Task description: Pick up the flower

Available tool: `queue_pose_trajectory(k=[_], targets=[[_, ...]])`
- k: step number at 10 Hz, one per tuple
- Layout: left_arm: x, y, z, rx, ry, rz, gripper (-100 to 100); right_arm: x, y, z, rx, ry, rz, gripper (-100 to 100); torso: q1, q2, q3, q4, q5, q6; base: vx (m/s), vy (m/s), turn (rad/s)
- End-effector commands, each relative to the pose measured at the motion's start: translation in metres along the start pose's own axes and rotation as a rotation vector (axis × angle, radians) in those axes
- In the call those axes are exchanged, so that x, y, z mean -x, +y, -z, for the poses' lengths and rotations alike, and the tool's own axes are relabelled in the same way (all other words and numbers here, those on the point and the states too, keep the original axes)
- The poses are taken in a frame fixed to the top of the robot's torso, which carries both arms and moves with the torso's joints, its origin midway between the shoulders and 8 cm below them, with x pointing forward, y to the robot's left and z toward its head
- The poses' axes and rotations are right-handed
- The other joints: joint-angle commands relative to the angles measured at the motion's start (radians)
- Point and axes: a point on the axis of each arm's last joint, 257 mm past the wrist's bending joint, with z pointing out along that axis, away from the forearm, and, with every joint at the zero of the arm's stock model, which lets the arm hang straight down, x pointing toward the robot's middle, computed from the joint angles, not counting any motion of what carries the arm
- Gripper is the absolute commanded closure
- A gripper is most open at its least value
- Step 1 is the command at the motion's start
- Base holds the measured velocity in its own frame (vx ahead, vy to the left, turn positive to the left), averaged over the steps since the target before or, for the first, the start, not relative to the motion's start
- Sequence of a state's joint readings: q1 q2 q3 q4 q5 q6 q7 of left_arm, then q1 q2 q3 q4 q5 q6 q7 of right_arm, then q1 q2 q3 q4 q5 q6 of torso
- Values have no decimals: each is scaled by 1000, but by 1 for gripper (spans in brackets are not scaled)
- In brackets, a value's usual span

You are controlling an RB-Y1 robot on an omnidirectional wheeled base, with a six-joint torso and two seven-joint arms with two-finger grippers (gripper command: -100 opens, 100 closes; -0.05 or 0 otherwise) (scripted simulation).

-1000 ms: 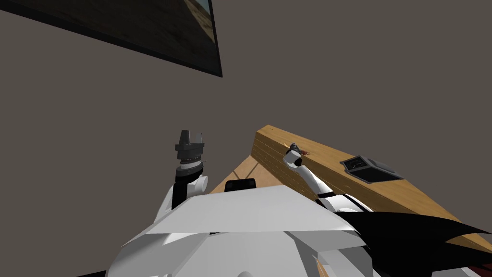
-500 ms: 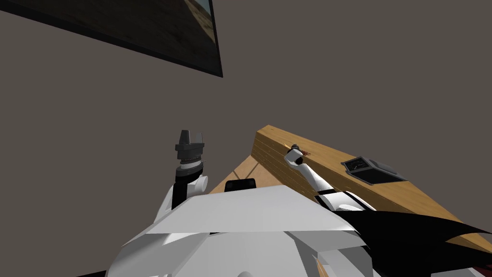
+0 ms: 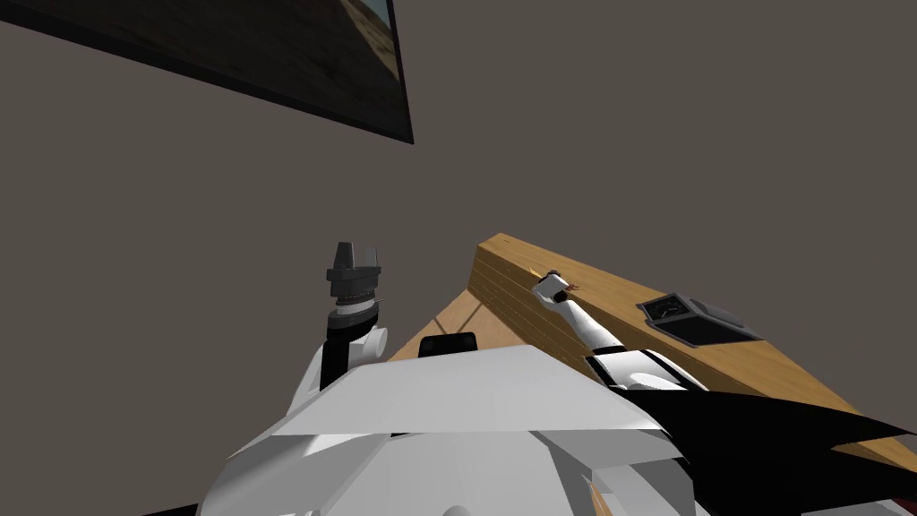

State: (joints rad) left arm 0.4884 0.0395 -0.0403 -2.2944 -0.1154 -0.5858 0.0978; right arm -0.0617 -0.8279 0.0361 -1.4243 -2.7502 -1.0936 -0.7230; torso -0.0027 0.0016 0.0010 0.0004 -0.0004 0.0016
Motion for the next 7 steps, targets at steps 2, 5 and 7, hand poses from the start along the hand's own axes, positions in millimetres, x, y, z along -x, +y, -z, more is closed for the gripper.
queue_pose_trajectory(k=[2,5,7], targets=[[0,0,0,0,0,0,0,-1,8,-8,57,-18,-72,-100,-1,0,0,0,0,0,2,-28,10],[0,0,0,0,0,0,0,-7,16,-20,135,-22,-186,-100,-2,-1,0,0,0,0,10,-44,2],[0,0,0,0,0,0,0,-6,23,-24,180,-35,-245,-100,-2,0,0,0,0,0,9,-51,-2]])
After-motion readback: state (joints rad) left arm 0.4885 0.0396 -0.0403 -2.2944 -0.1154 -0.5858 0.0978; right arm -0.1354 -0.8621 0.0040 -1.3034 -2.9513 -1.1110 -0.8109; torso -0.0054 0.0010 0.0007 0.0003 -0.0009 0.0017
